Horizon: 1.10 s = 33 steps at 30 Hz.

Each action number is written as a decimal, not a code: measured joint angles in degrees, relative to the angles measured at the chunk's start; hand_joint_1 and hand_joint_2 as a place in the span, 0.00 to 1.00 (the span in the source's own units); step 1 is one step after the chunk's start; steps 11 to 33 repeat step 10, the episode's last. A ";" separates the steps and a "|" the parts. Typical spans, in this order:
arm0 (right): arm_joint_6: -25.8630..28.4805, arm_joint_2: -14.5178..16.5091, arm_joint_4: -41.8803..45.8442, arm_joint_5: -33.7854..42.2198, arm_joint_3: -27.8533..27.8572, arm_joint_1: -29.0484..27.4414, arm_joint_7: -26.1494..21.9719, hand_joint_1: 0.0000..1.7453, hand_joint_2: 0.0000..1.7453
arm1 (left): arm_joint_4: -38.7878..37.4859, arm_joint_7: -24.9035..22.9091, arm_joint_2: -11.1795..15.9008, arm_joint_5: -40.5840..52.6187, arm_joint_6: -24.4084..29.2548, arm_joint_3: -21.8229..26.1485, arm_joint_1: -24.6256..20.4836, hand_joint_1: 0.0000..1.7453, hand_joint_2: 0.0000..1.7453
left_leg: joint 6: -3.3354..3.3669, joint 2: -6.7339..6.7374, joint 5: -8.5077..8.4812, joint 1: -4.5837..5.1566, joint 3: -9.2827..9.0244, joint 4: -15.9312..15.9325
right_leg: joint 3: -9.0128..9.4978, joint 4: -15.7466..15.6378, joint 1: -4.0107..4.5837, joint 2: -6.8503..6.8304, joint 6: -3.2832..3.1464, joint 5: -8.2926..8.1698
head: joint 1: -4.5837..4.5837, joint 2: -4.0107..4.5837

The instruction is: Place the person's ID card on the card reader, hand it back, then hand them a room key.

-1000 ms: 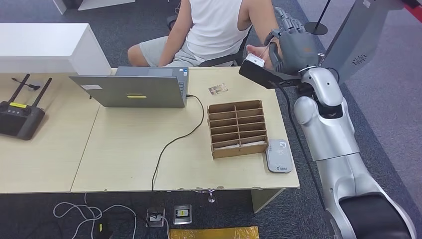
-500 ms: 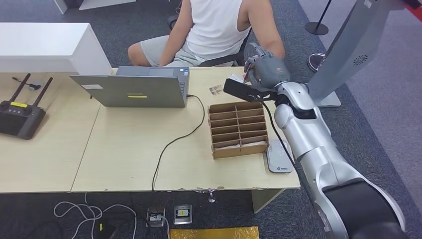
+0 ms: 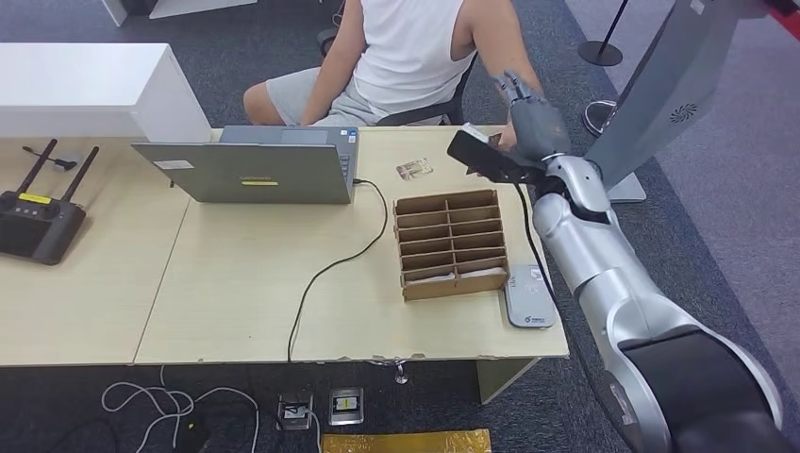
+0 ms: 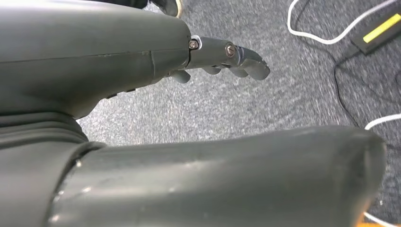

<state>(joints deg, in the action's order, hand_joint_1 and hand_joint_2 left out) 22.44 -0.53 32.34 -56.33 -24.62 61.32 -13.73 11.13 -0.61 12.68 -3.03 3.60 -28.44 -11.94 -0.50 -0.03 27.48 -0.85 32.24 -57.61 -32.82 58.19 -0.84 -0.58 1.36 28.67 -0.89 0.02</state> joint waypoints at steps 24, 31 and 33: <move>11.16 -6.39 4.86 5.34 5.18 4.72 -2.09 0.00 1.00 | 0.00 0.59 0.73 -2.23 2.13 0.57 1.34 0.00 0.00 | 0.01 0.00 0.01 0.03 -0.03 -0.01 | 0.02 -0.05 -0.03 0.00 0.00 0.00 | 0.01 0.00; 11.16 -6.39 4.86 5.34 5.18 4.72 -2.09 0.00 1.00 | 0.00 0.59 0.73 -2.23 2.13 0.57 1.34 0.00 0.00 | 0.01 0.00 0.01 0.03 -0.03 -0.01 | 0.02 -0.05 -0.03 0.00 0.00 0.00 | 0.01 0.00; 11.16 -6.39 4.86 5.34 5.18 4.72 -2.09 0.00 1.00 | 0.00 0.59 0.73 -2.23 2.13 0.57 1.34 0.00 0.00 | 0.01 0.00 0.01 0.03 -0.03 -0.01 | 0.02 -0.05 -0.03 0.00 0.00 0.00 | 0.01 0.00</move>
